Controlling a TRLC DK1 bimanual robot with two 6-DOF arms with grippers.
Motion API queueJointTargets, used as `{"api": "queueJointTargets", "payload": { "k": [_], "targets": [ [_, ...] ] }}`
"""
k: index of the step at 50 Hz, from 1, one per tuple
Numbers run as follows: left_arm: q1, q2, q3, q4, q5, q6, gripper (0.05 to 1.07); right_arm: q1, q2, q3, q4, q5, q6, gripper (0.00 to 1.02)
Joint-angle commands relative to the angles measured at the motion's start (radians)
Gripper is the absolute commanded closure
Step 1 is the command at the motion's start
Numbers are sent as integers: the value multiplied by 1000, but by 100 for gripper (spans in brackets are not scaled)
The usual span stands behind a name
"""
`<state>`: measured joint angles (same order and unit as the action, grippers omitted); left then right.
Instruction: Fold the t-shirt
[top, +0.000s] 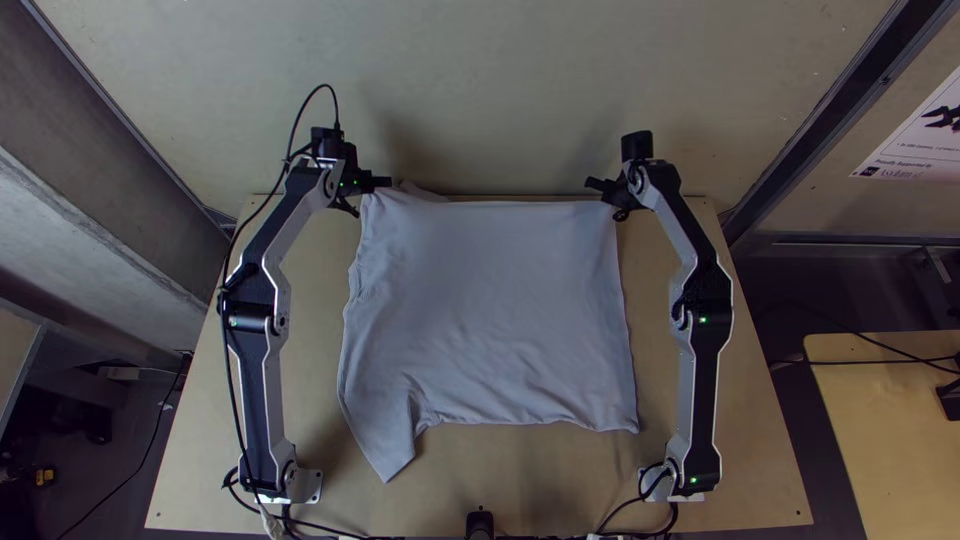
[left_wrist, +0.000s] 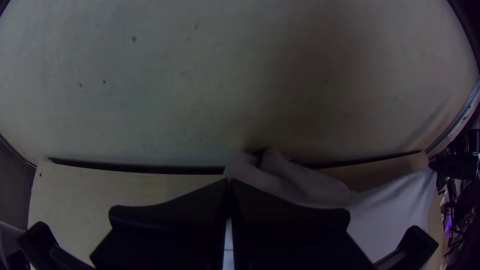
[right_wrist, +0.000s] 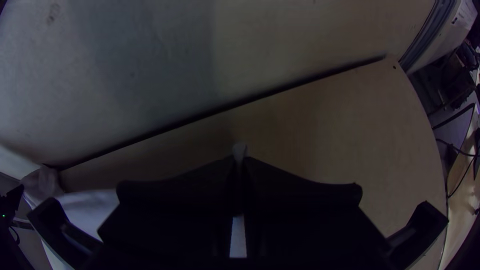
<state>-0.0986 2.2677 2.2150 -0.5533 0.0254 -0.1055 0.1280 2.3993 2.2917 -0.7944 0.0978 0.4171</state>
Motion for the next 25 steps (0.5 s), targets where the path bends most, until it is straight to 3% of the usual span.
{"api": "queueJointTargets", "payload": {
  "k": [1,25],
  "targets": [
    [-7,-79,-18,-34,-5,-17,105,-16,-63,3,3,19,-17,100],
    [-13,-286,-336,12,1,-8,105,-10,-123,-92,-114,23,-52,100]
  ]
}}
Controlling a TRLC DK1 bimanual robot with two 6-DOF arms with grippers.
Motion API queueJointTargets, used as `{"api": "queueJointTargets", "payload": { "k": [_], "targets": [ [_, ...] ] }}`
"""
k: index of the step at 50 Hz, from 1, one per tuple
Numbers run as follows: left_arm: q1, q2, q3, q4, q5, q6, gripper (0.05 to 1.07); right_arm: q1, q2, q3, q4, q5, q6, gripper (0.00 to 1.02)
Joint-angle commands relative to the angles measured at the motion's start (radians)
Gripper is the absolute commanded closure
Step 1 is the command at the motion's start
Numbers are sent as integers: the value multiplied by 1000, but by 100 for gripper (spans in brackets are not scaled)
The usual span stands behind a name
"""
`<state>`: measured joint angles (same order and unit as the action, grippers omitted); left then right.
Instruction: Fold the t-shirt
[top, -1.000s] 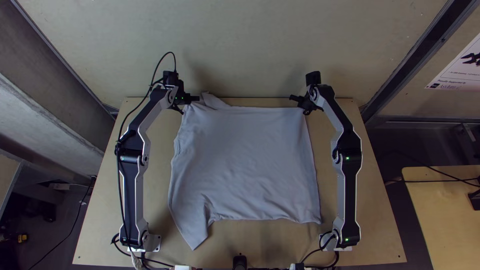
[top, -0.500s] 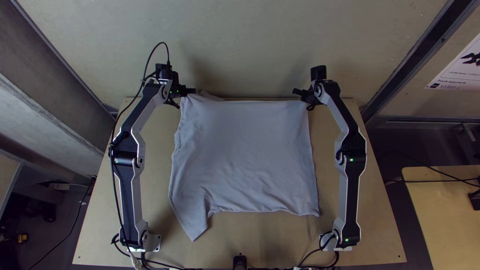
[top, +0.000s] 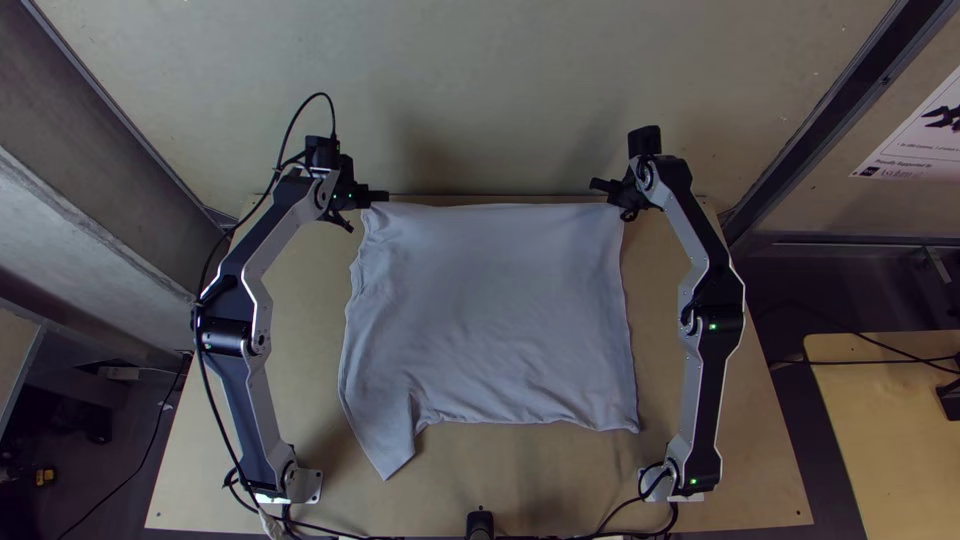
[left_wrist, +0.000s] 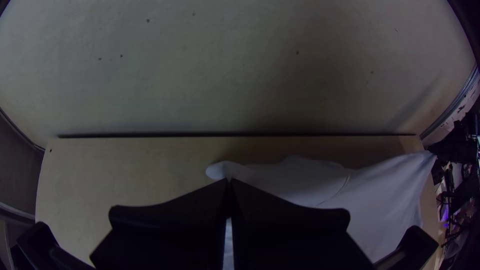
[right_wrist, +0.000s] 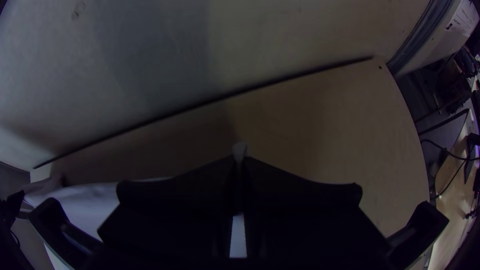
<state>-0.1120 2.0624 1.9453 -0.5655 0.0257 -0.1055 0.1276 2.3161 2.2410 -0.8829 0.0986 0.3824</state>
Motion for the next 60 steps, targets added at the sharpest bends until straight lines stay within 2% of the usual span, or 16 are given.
{"api": "queueJointTargets", "payload": {
  "k": [1,18,36,60],
  "targets": [
    [0,-90,-78,29,2,-8,105,-9,-44,-50,-25,24,-17,100],
    [2,-245,-301,67,3,-7,105,14,-150,-221,-25,58,-17,100],
    [-11,-397,-615,182,5,-34,105,24,-271,-428,-4,76,-17,100],
    [11,-536,-867,231,5,-48,104,93,-391,-742,133,107,-7,100]
  ]
}}
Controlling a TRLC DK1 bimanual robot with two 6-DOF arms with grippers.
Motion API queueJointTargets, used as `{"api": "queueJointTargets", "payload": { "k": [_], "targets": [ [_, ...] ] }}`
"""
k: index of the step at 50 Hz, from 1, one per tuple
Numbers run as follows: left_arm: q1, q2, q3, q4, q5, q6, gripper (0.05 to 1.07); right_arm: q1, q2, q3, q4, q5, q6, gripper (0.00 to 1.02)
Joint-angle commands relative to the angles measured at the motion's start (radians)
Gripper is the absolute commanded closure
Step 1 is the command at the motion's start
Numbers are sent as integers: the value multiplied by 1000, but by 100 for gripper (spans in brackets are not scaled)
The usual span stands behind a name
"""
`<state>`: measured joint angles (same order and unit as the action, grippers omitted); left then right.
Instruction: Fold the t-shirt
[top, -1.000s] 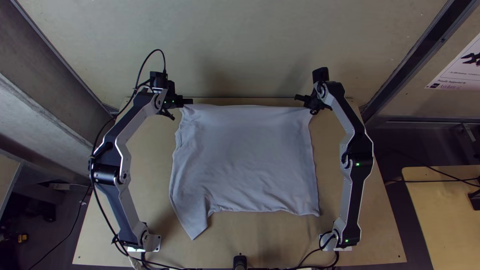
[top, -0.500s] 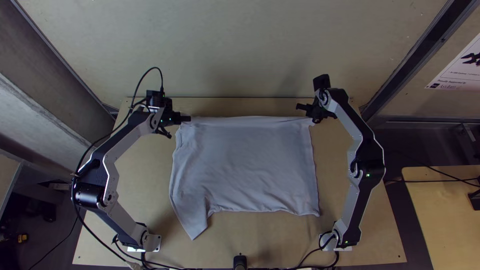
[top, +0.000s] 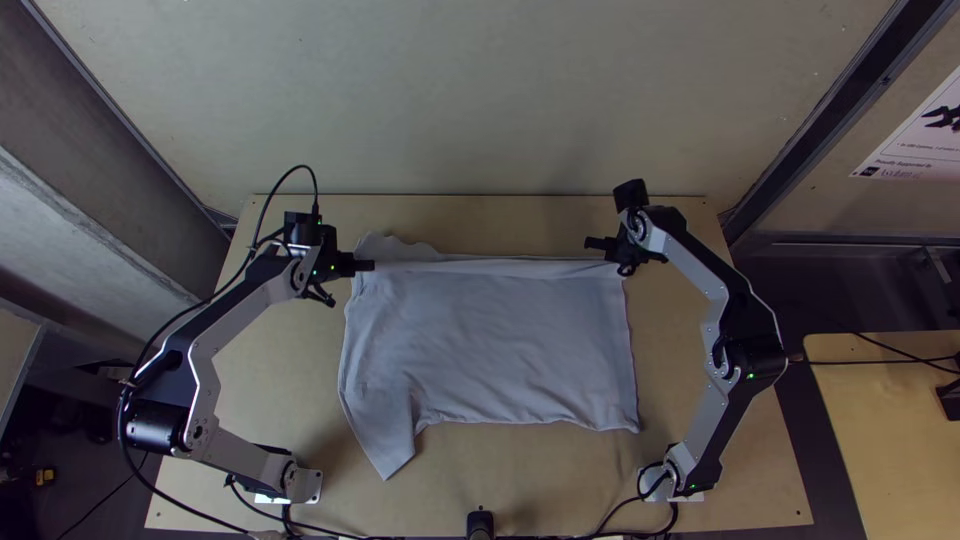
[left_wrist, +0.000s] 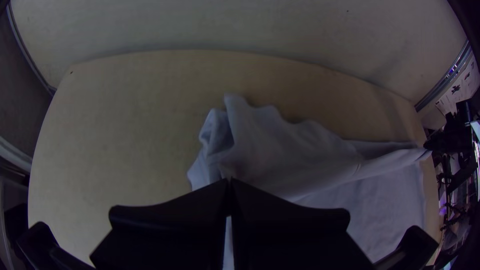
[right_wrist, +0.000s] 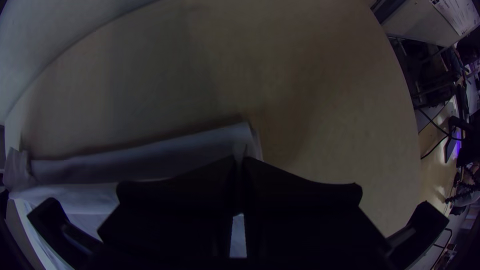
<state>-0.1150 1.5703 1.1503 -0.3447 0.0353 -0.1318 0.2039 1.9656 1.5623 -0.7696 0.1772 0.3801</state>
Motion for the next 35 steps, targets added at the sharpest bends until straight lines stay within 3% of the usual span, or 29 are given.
{"api": "queueJointTargets", "payload": {
  "k": [1,17,19,21,29,35],
  "targets": [
    [14,-49,-86,18,-5,-23,104,22,-43,-79,24,31,-3,100],
    [-2,-46,-221,76,-5,-43,102,49,-89,-254,104,58,11,100],
    [-2,-42,-225,75,-5,-52,92,48,-94,-265,104,59,9,99],
    [-2,-41,-228,72,-6,-58,74,45,-100,-271,104,59,9,97],
    [3,-46,-187,-22,-5,-63,15,26,-166,-300,92,61,9,62],
    [17,-69,-126,-97,-3,-63,10,8,-271,-318,90,61,6,40]
  ]
}}
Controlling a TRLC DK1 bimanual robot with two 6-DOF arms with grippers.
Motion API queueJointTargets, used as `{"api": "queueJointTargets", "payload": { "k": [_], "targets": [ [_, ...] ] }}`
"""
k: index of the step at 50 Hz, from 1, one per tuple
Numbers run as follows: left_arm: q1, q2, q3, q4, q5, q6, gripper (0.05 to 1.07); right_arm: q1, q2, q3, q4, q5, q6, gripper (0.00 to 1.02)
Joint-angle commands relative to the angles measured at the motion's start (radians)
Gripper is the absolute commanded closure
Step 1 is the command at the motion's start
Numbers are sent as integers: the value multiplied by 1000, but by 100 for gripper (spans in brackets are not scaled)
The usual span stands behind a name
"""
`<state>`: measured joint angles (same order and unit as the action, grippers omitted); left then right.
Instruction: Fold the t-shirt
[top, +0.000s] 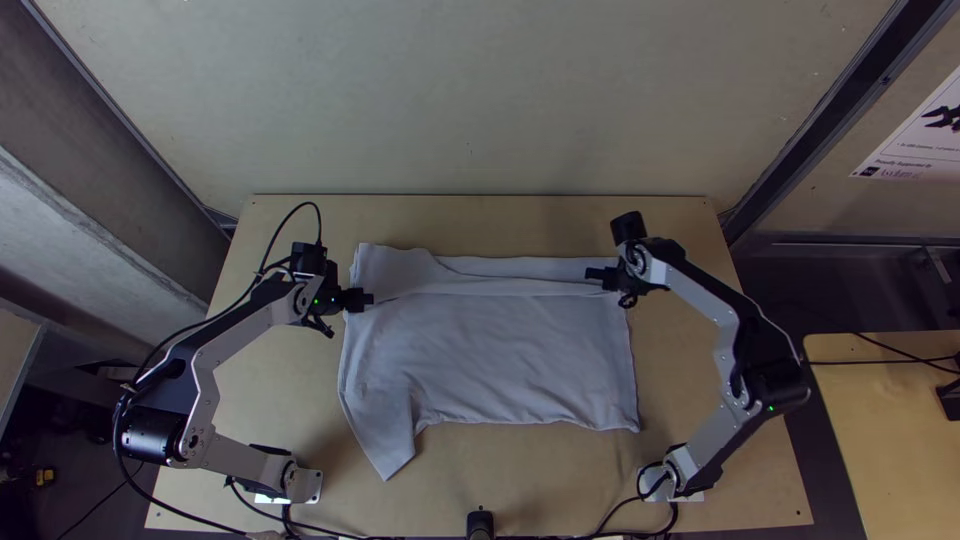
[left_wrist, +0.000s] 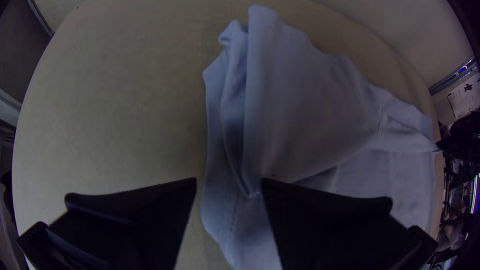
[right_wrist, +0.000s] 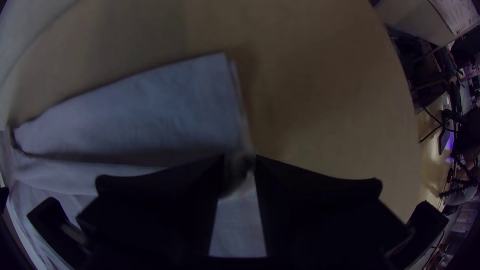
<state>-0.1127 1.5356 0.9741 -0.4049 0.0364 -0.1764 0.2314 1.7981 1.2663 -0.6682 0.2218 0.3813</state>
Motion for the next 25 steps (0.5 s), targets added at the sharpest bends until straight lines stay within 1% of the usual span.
{"api": "queueJointTargets", "payload": {
  "k": [1,3,9,13,18,25],
  "targets": [
    [18,-48,54,-40,-4,-17,10,-23,-123,-25,-13,16,2,37],
    [24,-74,63,-48,-4,-15,10,-24,-163,-30,-13,14,-4,34],
    [39,-143,98,-135,14,-3,10,-26,-289,-31,-33,14,-9,12],
    [44,-181,118,-207,56,6,10,-30,-371,-44,-44,13,-4,4],
    [42,-249,115,-281,71,5,10,-41,-454,-59,-59,11,11,4],
    [10,-341,92,-414,71,9,10,-50,-528,-61,-136,10,11,4]
  ]
}}
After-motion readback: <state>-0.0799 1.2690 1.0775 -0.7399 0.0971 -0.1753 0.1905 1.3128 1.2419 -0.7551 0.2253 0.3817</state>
